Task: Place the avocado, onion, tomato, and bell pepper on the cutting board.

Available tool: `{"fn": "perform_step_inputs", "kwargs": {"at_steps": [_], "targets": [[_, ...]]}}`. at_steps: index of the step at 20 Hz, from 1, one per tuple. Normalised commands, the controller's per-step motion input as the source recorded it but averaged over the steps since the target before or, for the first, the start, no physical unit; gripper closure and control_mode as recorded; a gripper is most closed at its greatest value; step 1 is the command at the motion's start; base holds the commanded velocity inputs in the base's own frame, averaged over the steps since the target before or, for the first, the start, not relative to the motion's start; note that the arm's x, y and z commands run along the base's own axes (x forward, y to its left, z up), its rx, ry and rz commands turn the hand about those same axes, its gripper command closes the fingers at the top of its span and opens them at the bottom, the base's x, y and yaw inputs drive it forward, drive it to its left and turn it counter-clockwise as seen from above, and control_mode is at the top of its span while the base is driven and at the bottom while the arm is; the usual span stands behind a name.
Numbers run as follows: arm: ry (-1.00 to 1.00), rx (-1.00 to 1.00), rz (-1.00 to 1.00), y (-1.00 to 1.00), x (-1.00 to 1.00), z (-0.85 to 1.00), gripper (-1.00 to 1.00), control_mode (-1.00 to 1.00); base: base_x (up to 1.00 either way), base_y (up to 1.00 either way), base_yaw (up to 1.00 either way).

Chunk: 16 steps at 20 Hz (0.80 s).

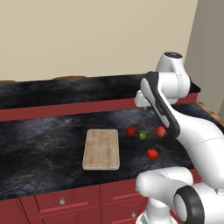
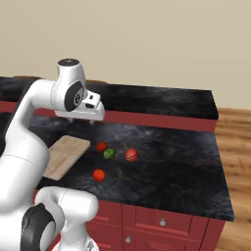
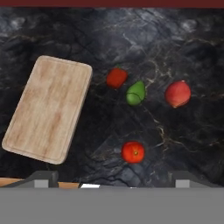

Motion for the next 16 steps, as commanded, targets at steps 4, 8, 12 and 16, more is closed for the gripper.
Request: {"fn": "perform_step_inputs", "kwargs": {"at_steps": [4,8,12,16], "targets": [[0.03,0.00,0.00,-0.19,-0.05,-0.32,-1.00,-1.00,0.00,0.00,0.00],[0.05,0.00,0.00,-0.18,0.00,-0.32,-1.00,-1.00,0.00,0.00,0.00],[0.08,0.00,0.00,-0.20,0.00,-0.34,-1.00,-1.00,0.00,0.00,0.00],[0.05,0.00,0.00,-0.23,0.00,-0.31,-1.00,-1.00,0.00,0.00,0.00]]}}
